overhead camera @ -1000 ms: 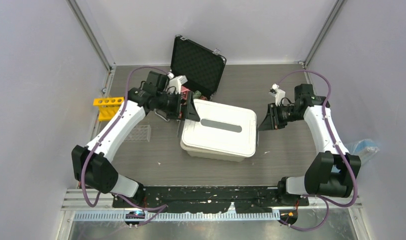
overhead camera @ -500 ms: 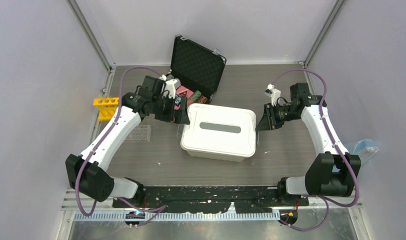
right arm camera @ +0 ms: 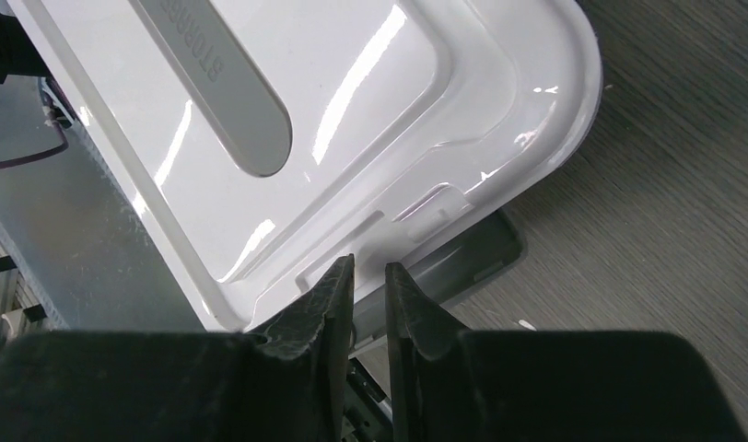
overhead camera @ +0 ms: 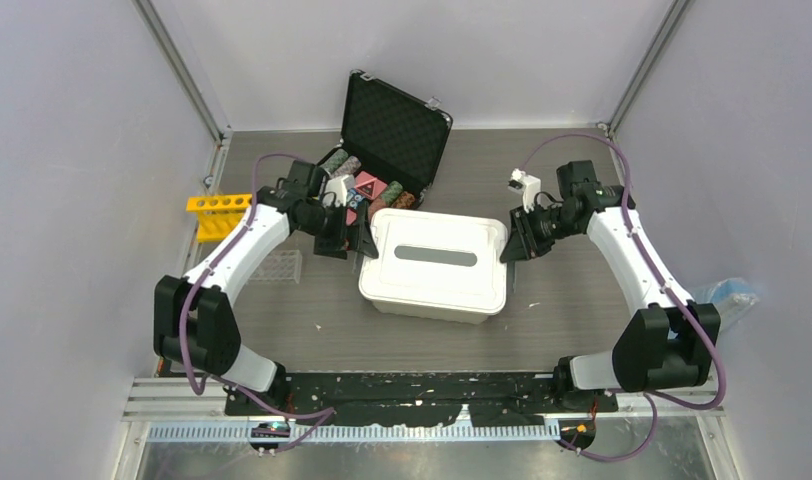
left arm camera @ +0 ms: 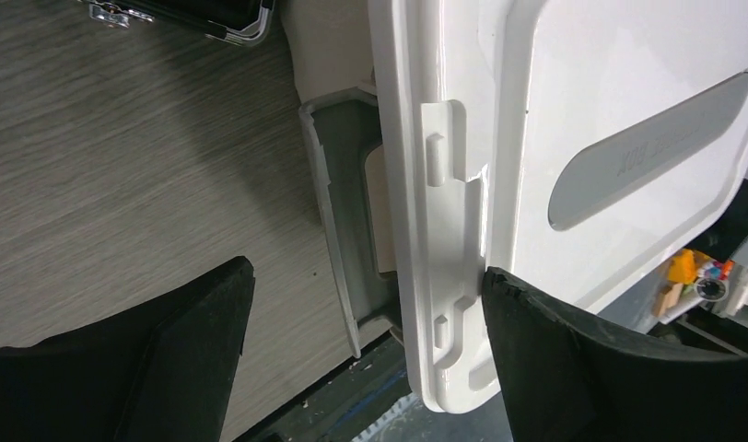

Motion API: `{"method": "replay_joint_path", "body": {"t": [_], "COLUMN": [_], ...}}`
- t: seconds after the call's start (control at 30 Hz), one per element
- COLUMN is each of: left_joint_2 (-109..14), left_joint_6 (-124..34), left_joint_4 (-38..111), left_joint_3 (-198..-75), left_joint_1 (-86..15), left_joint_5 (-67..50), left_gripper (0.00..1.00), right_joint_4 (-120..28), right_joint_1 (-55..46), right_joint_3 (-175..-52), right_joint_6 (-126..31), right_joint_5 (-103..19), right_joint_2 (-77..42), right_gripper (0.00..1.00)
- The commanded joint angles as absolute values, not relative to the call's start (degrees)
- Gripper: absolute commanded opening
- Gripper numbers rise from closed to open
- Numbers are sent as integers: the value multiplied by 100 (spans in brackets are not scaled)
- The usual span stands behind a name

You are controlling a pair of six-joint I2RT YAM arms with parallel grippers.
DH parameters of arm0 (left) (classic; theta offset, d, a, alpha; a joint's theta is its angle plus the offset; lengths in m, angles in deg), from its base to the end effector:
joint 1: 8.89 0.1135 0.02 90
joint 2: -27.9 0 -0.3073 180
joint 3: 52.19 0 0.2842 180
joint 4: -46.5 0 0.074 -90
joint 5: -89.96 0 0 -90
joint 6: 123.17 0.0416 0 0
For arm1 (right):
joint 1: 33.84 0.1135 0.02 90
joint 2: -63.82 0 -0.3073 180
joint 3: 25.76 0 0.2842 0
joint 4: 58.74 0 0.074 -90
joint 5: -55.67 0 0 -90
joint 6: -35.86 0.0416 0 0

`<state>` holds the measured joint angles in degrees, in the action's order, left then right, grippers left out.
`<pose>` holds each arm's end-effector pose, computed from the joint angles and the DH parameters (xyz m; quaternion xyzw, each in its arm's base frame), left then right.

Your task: Organize the chemistry lab equipment

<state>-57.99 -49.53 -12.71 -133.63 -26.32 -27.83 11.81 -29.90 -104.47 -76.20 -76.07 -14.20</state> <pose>0.3095 -0.1175 0.2987 0.0635 0.9447 -0.2880 0.1437 0.2740 0.0466 0.3189 -0.2676 0.8824 0.3207 0.2166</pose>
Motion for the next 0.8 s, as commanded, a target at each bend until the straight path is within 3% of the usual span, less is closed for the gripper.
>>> {"method": "replay_joint_path", "body": {"t": [0.0,0.33,0.5,0.7,0.77], "left_joint_2": [-5963,-6056,-6128,-5971,-5936], "left_joint_6": [-4868,-5379,-5468,-5313,-5287], "left_joint_4": [-1145,-497,-544,-940,-1035], "left_joint_3": [-13068,-12854,-13083,-13258,-13302], "left_joint_1": [-2422,-2449,-2550,-2738,-2841], "left_joint_5": [-2670,-3570,-3761,-3389,-3268], "left_gripper": [89,63,34,32,44], "right_joint_4": [1075,665,646,829,840], "right_joint_1": [-2914,-2721,-2724,-2619,-2477], "right_joint_3": [-10743,-10806,-11259,-11384,-11317], "right_joint_6": [-7559,-7613,-7640,-7619,-7620], "right_joint_5": [-7333,-6244,-6137,-6534,-6625], "right_joint_2": [-1518,-2160,-2587,-2399,-2218], "right_gripper": [25,25,25,25,25]}}
